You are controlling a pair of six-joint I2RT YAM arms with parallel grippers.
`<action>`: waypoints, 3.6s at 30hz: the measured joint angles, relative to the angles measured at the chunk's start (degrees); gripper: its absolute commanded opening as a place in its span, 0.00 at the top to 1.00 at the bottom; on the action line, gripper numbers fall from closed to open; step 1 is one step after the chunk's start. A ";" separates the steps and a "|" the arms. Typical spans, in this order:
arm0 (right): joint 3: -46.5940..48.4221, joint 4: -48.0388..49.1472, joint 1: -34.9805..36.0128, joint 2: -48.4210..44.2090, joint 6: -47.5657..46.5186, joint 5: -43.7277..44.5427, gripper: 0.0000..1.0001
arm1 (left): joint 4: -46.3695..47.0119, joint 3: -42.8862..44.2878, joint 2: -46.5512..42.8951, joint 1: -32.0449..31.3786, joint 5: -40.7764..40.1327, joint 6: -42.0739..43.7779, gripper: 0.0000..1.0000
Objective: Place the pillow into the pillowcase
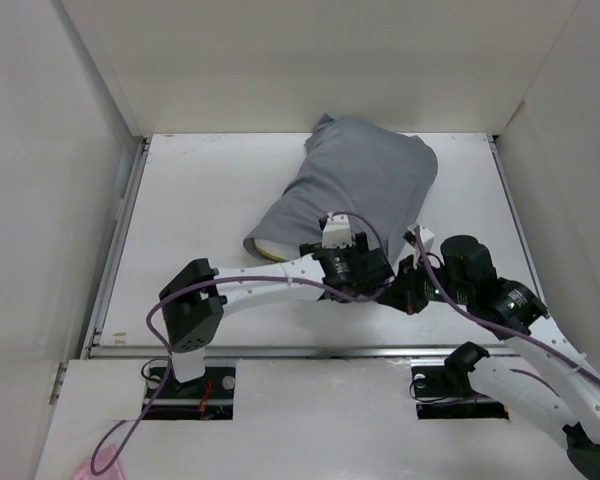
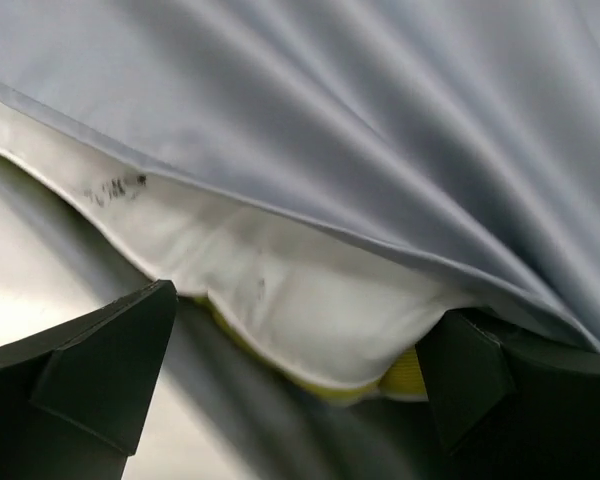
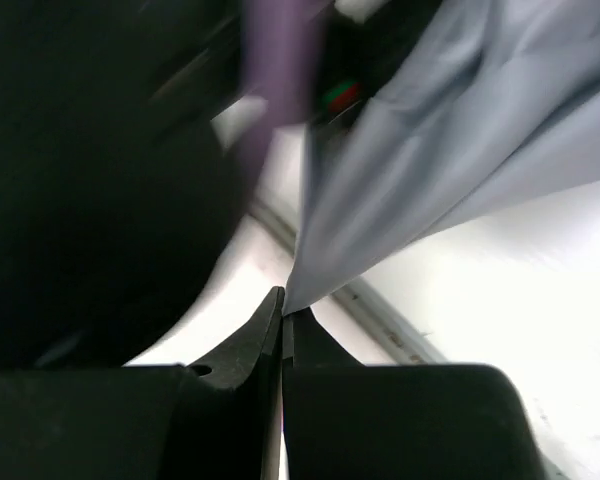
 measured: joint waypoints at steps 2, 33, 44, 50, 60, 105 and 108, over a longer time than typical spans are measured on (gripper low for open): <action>0.22 -0.57 0.39 0.50 -0.13 1.03 0.97 | 0.00 -3.52 -3.37 -1.95 2.03 0.92 0.07; 20.00 11.72 13.29 47.71 -10.71 34.36 0.37 | 26.58 -46.10 -41.77 10.73 9.33 -7.82 1.00; 25.86 12.59 13.31 52.81 -12.37 32.24 1.00 | 38.62 -48.98 -34.88 14.58 19.56 4.72 1.00; 26.91 11.85 12.85 46.99 -14.01 19.98 1.00 | 51.41 -51.74 -27.50 14.38 23.65 8.35 1.00; 41.64 3.43 11.74 40.06 -15.58 2.99 1.00 | 62.01 -42.21 -16.74 12.94 17.66 7.80 1.00; 16.46 7.04 16.28 33.70 -9.27 12.92 0.10 | -9.11 -43.95 -50.80 13.03 5.27 -28.13 0.00; 19.47 7.56 16.31 32.00 -6.99 19.54 0.10 | 0.22 -44.87 -50.31 22.91 6.34 -18.67 0.02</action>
